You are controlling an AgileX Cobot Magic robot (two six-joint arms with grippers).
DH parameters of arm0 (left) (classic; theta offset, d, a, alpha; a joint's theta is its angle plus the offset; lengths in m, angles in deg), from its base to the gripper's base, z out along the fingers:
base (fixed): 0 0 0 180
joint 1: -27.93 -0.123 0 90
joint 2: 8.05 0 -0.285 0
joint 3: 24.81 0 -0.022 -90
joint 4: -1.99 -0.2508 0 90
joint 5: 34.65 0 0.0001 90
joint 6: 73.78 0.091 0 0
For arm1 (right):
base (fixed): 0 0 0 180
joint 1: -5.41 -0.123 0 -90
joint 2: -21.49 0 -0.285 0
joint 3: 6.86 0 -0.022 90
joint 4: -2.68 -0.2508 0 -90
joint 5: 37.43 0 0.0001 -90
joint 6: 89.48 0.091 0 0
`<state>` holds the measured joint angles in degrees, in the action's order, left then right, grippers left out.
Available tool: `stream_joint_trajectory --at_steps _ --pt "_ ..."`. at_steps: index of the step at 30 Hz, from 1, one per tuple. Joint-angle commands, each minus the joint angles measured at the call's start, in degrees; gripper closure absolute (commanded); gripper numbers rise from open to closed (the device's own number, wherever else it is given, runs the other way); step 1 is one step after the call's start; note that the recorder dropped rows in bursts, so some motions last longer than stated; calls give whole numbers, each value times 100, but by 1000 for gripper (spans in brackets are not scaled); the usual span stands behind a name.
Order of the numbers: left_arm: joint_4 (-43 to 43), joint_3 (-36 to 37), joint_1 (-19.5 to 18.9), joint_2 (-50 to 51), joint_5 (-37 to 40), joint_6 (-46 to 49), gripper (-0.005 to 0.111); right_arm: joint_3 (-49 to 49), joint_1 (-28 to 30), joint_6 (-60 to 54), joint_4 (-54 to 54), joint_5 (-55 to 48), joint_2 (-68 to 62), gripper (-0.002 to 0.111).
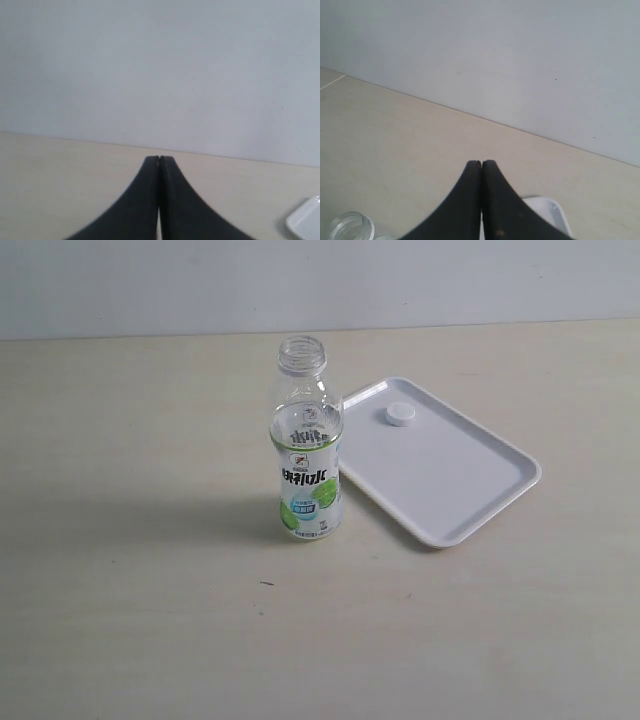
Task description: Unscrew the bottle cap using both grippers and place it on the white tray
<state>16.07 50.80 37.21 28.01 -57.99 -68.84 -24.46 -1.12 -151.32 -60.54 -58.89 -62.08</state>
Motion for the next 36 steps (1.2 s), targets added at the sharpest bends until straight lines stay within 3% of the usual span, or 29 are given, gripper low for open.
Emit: stream_joint_trajectory --at_steps 1,17,26,36 --pt "-39 24 -14 -601 608 84 107 -33 33 51 33 19 47 108" --pt "-45 161 -14 -2828 1707 405 107 -33 33 51 33 19 47 108" --pt "-21 161 -14 -2828 2045 392 107 -33 33 51 22 19 47 108" --pt "40 161 -14 -2828 3315 236 107 -33 33 51 22 19 47 108"
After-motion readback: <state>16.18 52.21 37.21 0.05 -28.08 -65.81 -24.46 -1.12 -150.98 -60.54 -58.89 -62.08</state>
